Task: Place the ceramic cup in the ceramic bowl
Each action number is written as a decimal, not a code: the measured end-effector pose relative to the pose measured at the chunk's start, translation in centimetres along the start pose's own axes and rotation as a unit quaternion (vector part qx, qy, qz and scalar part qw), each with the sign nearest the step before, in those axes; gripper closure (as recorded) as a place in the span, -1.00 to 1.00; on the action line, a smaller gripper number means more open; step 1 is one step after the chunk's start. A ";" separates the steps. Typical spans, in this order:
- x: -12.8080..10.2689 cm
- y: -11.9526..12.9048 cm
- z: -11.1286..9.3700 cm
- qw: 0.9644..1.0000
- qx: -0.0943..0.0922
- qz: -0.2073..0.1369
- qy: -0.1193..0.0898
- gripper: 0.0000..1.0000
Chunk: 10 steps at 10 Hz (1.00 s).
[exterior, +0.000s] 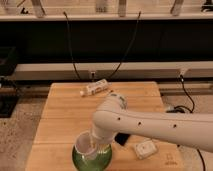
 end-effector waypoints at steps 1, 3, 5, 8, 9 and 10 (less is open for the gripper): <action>-0.1 -0.1 0.2 1.000 -0.002 0.006 0.001 0.99; -0.1 0.0 0.6 1.000 -0.002 0.023 -0.001 0.99; -0.1 0.1 1.2 1.000 0.001 0.022 -0.011 0.99; 0.0 0.0 1.7 0.999 0.009 -0.016 -0.033 0.99; 0.1 0.0 1.8 0.998 0.015 -0.035 -0.043 0.99; 0.2 0.0 1.9 0.997 0.019 -0.048 -0.049 0.99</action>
